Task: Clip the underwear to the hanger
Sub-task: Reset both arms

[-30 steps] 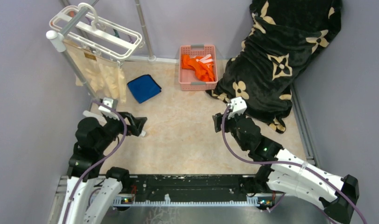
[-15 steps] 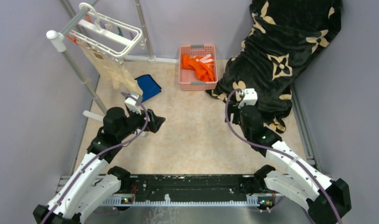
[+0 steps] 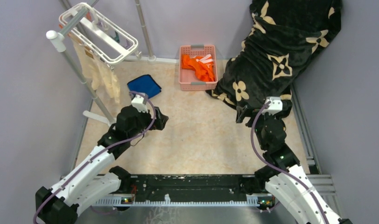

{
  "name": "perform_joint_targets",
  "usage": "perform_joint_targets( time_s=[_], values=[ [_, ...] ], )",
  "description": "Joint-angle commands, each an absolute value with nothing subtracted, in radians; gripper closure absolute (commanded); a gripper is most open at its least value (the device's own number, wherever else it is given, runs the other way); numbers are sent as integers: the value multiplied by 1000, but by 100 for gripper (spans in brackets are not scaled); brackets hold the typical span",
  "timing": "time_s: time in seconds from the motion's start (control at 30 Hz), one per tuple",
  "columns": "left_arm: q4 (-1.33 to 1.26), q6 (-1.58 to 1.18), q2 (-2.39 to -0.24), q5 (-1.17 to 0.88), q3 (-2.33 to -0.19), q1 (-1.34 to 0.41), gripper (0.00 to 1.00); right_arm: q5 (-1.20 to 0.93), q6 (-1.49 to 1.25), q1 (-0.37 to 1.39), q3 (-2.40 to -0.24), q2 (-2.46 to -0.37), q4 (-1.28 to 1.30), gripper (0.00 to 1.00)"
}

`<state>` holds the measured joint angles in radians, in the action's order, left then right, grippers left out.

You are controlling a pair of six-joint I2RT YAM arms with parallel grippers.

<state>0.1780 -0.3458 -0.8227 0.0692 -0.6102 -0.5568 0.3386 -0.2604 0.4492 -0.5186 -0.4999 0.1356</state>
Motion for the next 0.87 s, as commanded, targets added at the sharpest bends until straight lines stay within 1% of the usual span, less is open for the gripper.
perform_joint_targets(
  time_s=[0.0,0.17,0.37,0.53,0.83],
  values=[
    [127,-350,-787,165,-589,-561,0,372,-222,446,-493,-421,116,8],
    [86,-317,-724,173,-553,-562,0,389,-212,446,-474,-369,124,6],
    [105,-297,-736,187,-565,-561,0,392,-213,446,-475,-380,125,6],
    [71,-284,-714,169,-543,-562,0,390,-213,446,-471,-387,107,5],
    [19,-270,-678,199,-510,-561,0,400,-223,446,-466,-396,102,4]
  ],
)
